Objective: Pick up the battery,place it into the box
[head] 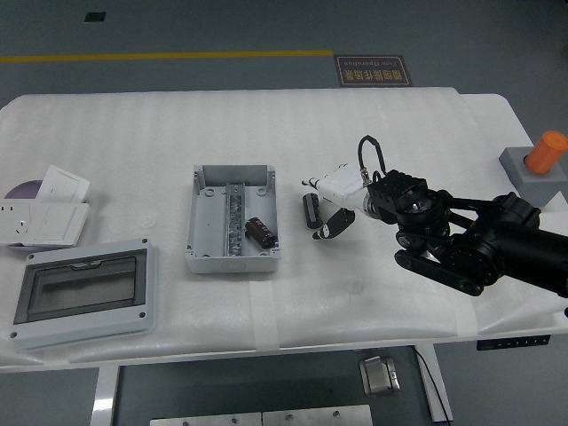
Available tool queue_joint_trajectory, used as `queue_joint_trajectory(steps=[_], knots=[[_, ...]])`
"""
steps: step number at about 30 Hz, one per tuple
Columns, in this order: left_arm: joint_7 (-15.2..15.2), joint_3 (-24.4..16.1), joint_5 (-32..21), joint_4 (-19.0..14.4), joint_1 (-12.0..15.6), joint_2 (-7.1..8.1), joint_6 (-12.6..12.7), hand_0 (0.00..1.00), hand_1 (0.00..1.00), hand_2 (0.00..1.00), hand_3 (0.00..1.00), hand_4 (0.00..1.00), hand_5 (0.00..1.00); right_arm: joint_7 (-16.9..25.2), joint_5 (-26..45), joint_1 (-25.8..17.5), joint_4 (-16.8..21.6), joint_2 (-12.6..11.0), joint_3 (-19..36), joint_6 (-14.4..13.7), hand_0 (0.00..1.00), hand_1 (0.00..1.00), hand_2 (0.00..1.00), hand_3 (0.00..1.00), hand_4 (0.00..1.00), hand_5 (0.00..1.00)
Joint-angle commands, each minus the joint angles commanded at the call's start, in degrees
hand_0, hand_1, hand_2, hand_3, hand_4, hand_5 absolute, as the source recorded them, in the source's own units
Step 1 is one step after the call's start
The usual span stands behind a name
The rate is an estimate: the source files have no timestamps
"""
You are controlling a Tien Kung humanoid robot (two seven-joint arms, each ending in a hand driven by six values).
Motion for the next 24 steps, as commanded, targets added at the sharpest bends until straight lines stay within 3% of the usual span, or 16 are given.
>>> queue_joint_trajectory(steps=[4, 5, 16, 24], knots=[[0.0, -0.2, 0.3, -0.1, -0.1, 0.07, 0.0, 0.681, 0.696, 0.518, 0.6, 0.512, 0.564, 0.3, 0.2, -0.7, -0.3, 0.2, 0.1, -0.6, 0.837, 0.646, 0.682, 0.924, 0.806, 0.535], [0.0, -0.3, 0.4, -0.1, -0.2, 0.08, 0.0, 0.682, 0.696, 0.518, 0.599, 0.513, 0.565, 0.4, 0.3, -0.9, -0.4, 0.3, 0.1, -0.8, 0.815, 0.634, 0.648, 0.735, 0.634, 0.415], [-0.2, -1.8, 2.1, -0.5, -0.4, -0.16, 0.0, 0.681, 0.696, 0.518, 0.599, 0.513, 0.564, 0.9, 0.4, -1.7, -0.8, 0.2, 0.0, -2.5, 0.799, 0.621, 0.633, 0.701, 0.662, 0.45], [-0.7, -2.7, 2.9, -0.7, -0.4, -0.25, 0.3, 0.682, 0.695, 0.518, 0.599, 0.515, 0.566, 1.0, -0.1, -1.5, -0.6, -0.1, -0.2, -3.2, 0.77, 0.604, 0.611, 0.684, 0.613, 0.416]])
